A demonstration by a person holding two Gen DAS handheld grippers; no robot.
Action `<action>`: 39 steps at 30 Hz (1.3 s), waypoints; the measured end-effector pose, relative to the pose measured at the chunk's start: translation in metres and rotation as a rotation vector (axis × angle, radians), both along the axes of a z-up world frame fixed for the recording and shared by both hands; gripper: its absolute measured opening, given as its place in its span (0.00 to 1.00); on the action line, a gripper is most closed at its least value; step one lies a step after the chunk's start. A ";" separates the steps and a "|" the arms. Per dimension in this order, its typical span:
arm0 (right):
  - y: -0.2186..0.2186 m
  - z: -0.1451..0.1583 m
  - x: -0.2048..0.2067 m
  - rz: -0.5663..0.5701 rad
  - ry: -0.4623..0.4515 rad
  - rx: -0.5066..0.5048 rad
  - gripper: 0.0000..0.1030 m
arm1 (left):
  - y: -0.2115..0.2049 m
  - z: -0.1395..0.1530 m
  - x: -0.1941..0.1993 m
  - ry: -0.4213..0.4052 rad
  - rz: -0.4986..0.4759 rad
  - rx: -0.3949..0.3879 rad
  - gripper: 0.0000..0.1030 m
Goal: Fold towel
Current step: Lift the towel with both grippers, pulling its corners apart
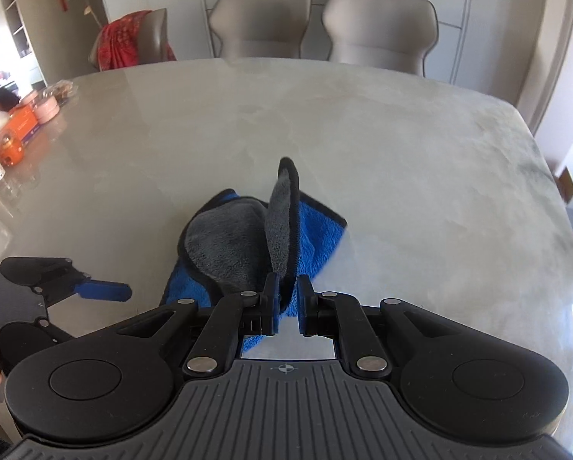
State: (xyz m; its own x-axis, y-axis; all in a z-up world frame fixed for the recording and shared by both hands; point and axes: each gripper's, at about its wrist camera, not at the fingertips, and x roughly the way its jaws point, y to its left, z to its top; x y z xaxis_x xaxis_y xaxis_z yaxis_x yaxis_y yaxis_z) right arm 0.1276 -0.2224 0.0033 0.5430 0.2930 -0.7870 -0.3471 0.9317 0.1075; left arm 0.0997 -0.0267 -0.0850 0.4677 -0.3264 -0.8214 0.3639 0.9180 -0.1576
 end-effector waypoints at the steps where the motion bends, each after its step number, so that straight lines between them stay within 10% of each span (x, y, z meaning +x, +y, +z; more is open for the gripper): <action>1: -0.002 -0.001 -0.001 -0.005 0.005 0.007 0.09 | -0.002 -0.001 0.000 0.000 -0.021 0.007 0.71; 14: -0.043 -0.032 -0.016 -0.152 0.131 0.050 0.12 | -0.013 -0.005 0.002 0.036 -0.102 0.012 0.59; 18: -0.049 -0.038 -0.015 -0.172 0.161 0.072 0.27 | -0.015 -0.005 0.004 0.038 -0.090 0.028 0.59; 30: -0.079 -0.049 0.008 -0.266 0.129 -0.009 0.45 | -0.025 -0.001 -0.006 0.062 -0.062 0.063 0.74; 39: -0.070 -0.068 0.027 -0.156 0.076 -0.087 0.47 | -0.020 -0.004 -0.002 0.029 -0.052 0.041 0.60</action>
